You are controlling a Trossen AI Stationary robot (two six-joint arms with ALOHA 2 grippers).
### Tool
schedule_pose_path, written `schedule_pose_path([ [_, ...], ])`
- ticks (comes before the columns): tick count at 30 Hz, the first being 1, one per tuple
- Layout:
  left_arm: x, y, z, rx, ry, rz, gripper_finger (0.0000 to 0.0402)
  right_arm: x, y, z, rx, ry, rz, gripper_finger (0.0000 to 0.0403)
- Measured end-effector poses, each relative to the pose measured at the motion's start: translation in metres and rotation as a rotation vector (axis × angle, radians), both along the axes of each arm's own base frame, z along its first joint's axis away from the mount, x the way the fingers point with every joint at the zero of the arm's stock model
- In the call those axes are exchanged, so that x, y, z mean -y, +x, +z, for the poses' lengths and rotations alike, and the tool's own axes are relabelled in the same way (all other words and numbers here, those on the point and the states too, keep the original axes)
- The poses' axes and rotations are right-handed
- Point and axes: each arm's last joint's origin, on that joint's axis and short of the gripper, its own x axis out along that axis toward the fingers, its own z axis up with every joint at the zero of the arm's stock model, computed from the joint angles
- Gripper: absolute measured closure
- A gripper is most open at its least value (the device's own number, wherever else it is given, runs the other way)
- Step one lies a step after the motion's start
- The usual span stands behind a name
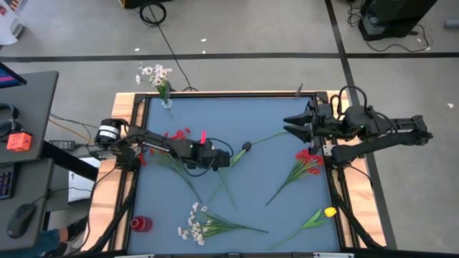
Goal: Sort flowers into vase by color
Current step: Put the left yellow flower into the transparent vase
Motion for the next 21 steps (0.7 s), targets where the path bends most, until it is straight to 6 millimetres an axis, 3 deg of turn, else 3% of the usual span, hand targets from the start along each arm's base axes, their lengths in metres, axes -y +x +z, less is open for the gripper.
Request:
schedule_pose_path([
  [4, -0.006, 0.005, -0.009, -0.013, 0.025, -0.003, 0.0197, 0.000, 0.000, 0.001, 0.006, 0.001, 0.000, 0.0256],
  [12, -0.005, 0.010, -0.032, -0.074, 0.010, -0.011, 0.0199, 0.000, 0.000, 0.001, 0.012, 0.001, 0.000, 0.0256],
  [16, -0.005, 0.010, -0.036, -0.096, 0.017, -0.030, 0.0228, 0.000, 0.000, 0.001, 0.012, 0.001, 0.001, 0.0256],
  [21, -0.005, 0.008, -0.037, -0.112, 0.023, -0.031, 0.0300, 0.000, 0.000, 0.001, 0.012, 0.001, 0.001, 0.0256],
])
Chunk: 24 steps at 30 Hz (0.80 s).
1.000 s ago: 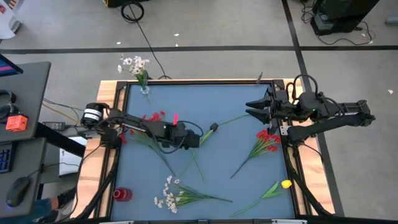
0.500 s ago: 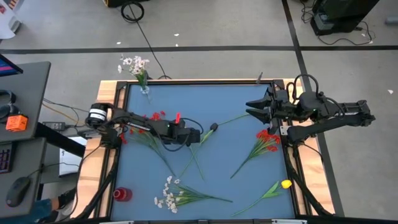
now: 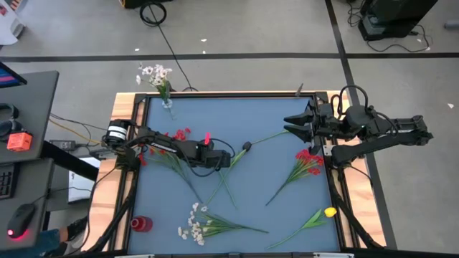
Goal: Sort flowers into vase by color
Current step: Put the left yellow flower into the transparent vase
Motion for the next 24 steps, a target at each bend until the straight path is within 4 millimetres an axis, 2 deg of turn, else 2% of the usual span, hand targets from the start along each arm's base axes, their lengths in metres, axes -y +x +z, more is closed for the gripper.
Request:
schedule_pose_path([
  [5, 0.000, 0.001, 0.000, 0.006, 0.008, -0.021, 0.0375, 0.000, 0.000, 0.000, 0.000, 0.000, 0.000, 0.0256],
  [7, 0.000, 0.001, 0.000, 0.008, 0.008, -0.023, 0.0391, 0.000, 0.000, 0.000, 0.000, 0.000, 0.000, 0.0256],
  [14, 0.003, -0.004, 0.015, 0.037, 0.006, -0.032, 0.0391, 0.000, 0.000, 0.000, 0.000, 0.000, 0.000, 0.0256],
  [24, 0.000, -0.015, 0.064, 0.119, 0.105, -0.085, 0.0391, 0.000, 0.000, 0.001, 0.007, 0.001, 0.000, 0.0256],
])
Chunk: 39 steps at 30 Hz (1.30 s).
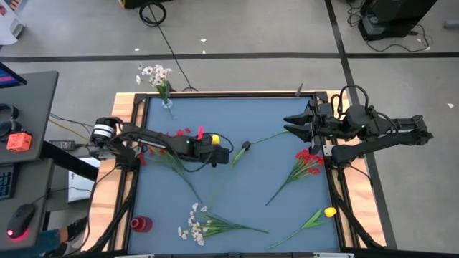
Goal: Sort flowers into vase by color
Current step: Put the left yellow flower into the transparent vase
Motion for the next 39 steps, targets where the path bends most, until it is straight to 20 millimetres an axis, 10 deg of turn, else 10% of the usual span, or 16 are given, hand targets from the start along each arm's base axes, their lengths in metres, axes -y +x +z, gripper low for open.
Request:
schedule_pose_path([
  [11, -0.015, 0.001, 0.083, 0.043, 0.386, -0.252, 0.0391, 0.000, 0.003, 0.000, 0.007, 0.001, -0.001, 0.0256],
  [23, -0.021, -0.044, 0.152, -0.132, 0.909, -0.469, 0.0391, -0.001, 0.007, -0.001, 0.000, 0.000, 0.000, 0.0256],
  [31, -0.035, -0.060, 0.157, -0.243, 1.076, -0.484, 0.0391, -0.001, 0.008, -0.001, -0.005, -0.001, 0.000, 0.0256],
  [39, -0.031, -0.090, 0.106, 0.008, 1.127, -0.515, 0.0391, -0.001, 0.008, -0.001, -0.003, -0.001, 0.000, 0.0256],
])
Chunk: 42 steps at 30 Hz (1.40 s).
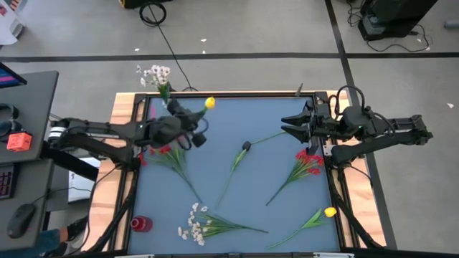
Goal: Sort flowers into vase by color
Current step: Put the left yellow flower into the transparent vase
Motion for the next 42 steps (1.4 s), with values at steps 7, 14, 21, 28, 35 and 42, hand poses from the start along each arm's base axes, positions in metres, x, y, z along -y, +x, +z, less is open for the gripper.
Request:
schedule_pose_path([
  [7, 0.012, -0.034, -0.007, 0.115, 0.133, -0.096, 0.0391, 0.000, 0.000, 0.001, 0.008, 0.001, 0.000, 0.0256],
  [14, -0.007, -0.079, 0.004, 0.161, 0.268, 0.012, 0.0391, 0.000, 0.000, 0.001, 0.013, 0.001, 0.000, 0.0256],
  [21, -0.018, -0.116, 0.024, 0.273, 0.333, 0.130, 0.0391, 0.000, 0.000, 0.001, 0.014, 0.002, 0.000, 0.0256],
  [28, -0.026, -0.129, 0.029, 0.274, 0.400, 0.149, 0.0391, 0.000, 0.000, 0.001, 0.013, 0.001, 0.000, 0.0256],
  [35, -0.037, -0.132, 0.004, 0.374, 0.459, 0.207, 0.0391, 0.000, 0.000, 0.001, 0.013, 0.001, 0.000, 0.0256],
  [42, -0.042, -0.132, -0.014, 0.380, 0.477, 0.255, 0.0391, 0.000, 0.000, 0.001, 0.013, 0.002, 0.000, 0.0256],
])
